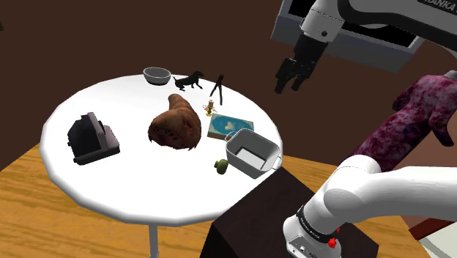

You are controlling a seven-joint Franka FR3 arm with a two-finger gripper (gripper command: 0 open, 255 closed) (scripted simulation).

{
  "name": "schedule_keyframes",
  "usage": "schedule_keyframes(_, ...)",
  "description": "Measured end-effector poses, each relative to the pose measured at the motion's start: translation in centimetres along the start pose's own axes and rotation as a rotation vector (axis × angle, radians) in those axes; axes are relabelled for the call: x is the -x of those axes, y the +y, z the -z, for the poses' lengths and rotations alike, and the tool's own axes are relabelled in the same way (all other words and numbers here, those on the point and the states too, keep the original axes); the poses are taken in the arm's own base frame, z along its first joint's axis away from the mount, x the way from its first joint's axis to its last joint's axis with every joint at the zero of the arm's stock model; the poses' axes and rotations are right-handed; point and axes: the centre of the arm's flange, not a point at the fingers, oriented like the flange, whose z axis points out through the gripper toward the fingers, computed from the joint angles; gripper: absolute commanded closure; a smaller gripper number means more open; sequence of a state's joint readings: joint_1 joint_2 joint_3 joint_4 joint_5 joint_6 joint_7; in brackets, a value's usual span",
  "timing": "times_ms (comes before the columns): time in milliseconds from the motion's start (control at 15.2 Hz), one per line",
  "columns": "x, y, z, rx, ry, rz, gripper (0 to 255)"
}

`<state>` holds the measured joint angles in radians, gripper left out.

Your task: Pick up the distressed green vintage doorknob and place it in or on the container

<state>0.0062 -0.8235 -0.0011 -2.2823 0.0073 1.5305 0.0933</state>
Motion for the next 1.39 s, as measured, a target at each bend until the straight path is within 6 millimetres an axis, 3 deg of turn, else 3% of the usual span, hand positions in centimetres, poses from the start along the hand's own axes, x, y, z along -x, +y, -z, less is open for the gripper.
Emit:
schedule_keyframes(132,0.1,-0.1,-0.6,0.001,0.001,-0.006,0)
schedule_keyframes(264,-0.1,-0.3,-2.7,0.005,0.004,-0.024,0)
schedule_keyframes(1056,-2.1,-2.9,-18.3,0.032,0.032,-0.164,0)
schedule_keyframes(1386,-3.0,-3.1,-24.5,0.044,0.045,-0.224,0)
